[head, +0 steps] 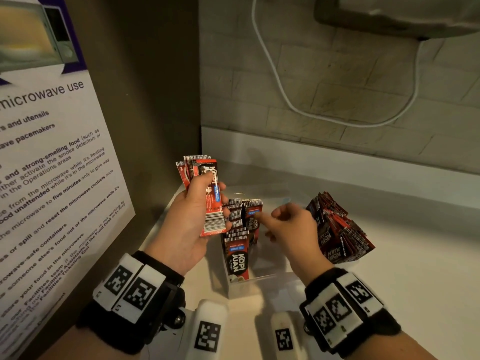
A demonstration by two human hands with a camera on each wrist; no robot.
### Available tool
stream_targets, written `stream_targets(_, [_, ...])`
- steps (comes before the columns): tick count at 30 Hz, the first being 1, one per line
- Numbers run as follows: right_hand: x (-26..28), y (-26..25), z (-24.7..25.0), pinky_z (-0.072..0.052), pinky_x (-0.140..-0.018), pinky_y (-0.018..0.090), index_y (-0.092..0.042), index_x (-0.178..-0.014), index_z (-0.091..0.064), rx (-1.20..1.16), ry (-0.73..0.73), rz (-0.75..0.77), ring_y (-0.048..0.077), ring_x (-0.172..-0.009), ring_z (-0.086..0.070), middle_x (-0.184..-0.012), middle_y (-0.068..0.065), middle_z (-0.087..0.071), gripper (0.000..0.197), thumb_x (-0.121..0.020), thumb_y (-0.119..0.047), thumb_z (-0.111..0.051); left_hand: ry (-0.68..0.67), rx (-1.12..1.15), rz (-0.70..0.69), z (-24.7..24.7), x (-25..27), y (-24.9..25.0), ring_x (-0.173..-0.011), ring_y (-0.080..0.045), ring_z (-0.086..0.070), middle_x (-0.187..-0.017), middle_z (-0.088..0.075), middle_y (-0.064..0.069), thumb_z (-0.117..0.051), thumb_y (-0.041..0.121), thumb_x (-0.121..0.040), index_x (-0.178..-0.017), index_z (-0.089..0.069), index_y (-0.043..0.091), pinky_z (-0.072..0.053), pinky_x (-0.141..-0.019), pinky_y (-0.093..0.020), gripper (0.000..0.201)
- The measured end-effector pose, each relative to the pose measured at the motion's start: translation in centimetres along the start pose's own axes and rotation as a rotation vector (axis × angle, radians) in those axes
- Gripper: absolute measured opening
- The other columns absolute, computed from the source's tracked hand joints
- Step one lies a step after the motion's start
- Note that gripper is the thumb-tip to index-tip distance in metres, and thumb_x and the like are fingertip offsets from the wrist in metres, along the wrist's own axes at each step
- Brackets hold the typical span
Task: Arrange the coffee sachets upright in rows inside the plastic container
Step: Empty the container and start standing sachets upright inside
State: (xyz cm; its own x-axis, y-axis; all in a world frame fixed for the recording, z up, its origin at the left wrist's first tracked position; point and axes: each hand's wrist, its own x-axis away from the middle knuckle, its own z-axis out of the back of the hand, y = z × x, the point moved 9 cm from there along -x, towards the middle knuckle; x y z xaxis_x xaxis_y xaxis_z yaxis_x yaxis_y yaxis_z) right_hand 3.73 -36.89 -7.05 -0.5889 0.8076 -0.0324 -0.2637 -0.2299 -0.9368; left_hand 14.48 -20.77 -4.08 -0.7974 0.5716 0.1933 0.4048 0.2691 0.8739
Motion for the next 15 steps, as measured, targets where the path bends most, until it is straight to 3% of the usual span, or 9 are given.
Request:
stream_targets(2, [0.6,-1.9,1.0,-0.057,-0.071,0.047,-0.008,-0.079,-0.06,-0.09,0.024,0.075,0.031,-0.067,-0.065,-0.076,0.012,-0.066,0.028,-0.074,-0.028,-0.079,-0.012,-0.009,-0.007,-0.3,0.3,0.2,-0.049,-0.01,-0.056,-0.062,-0.058,0.001,-0.054,0.036,-0.093,-0.085,-0.063,0.014,-0.045,-0.052,-0.028,0.025])
stream_targets(5, [2.0,-4.6,1.2,-0.053,-0.06,0.033,-0.006,-0.08,-0.06,-0.285,-0.051,0.118,0.02,-0.06,-0.057,-0.072,0.011,-0.062,0.016,-0.082,-0.017,-0.072,-0.041,-0.061,-0.037,-1.2,0.7,0.5,-0.051,-0.008,-0.062,-0.065,-0.067,0.004,-0.059,0.032,-0.091,-0.088,-0.067,0.015,-0.047,-0.049,-0.024,0.019])
stream_targets(9, [4.2,-7.5,-0.3,-0.043,-0.047,0.019,-0.003,-0.085,-0.062,-0.405,-0.225,0.199,0.007,-0.05,-0.051,-0.068,0.005,-0.057,0.015,-0.077,-0.008,-0.074,-0.09,-0.079,-0.077,-2.5,1.1,0.7,-0.069,-0.016,-0.072,-0.082,-0.075,-0.003,-0.068,0.025,-0.084,-0.096,-0.072,0.013,-0.053,-0.058,-0.028,0.017])
stream_targets(12, [5.1,-8.2,-1.5,-0.041,-0.044,0.017,0.0,-0.094,-0.063,-0.382,-0.332,0.221,0.004,-0.045,-0.05,-0.068,0.001,-0.059,0.023,-0.075,0.001,-0.074,-0.106,-0.086,-0.114,-3.0,1.5,0.9,-0.07,-0.019,-0.073,-0.084,-0.076,-0.008,-0.073,0.026,-0.072,-0.097,-0.072,0.01,-0.054,-0.054,-0.025,0.03])
stream_targets(15, [5.2,-7.8,-1.6,-0.042,-0.045,0.022,-0.001,-0.092,-0.065,-0.378,-0.339,0.204,0.008,-0.046,-0.05,-0.067,0.003,-0.06,0.015,-0.079,0.005,-0.07,-0.113,-0.123,-0.157,-3.1,1.8,1.2,-0.072,-0.016,-0.073,-0.083,-0.076,-0.003,-0.074,0.033,-0.063,-0.096,-0.071,0.014,-0.054,-0.056,-0.024,0.038])
